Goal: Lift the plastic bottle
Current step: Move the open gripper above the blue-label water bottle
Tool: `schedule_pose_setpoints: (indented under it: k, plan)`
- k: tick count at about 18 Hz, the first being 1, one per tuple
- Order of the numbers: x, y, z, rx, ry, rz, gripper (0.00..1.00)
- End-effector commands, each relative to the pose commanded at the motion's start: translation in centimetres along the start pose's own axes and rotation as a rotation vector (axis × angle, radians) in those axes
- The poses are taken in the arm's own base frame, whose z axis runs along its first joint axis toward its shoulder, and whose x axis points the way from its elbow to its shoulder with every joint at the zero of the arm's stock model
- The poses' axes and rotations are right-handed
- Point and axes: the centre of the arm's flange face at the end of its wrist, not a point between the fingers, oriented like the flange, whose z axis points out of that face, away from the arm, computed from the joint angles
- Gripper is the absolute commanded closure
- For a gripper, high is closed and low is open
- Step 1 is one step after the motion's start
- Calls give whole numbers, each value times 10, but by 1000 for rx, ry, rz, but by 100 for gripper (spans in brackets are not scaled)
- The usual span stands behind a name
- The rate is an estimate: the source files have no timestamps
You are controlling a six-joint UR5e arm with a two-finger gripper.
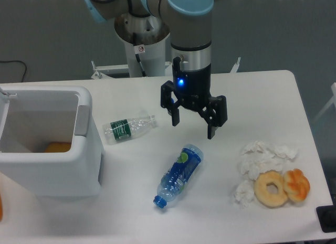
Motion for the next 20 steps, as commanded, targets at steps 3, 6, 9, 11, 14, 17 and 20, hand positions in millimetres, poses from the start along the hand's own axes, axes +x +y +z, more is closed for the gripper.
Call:
schedule_pose_setpoints:
  k: [3, 6, 9, 11, 14, 17, 20]
  plan:
    - [1, 0, -1, 3, 2, -2, 0]
    - [6, 0, 5, 2, 16, -7, 0]
    - [6, 0, 18, -1, 27, -4, 0]
    - [9, -2, 30, -4, 37, -3, 0]
    - [14, -6, 45, -10, 58, 8, 0]
    - [14, -8, 69, -14, 94, 9, 0]
    - [21, 1, 107, -50, 152, -2, 0]
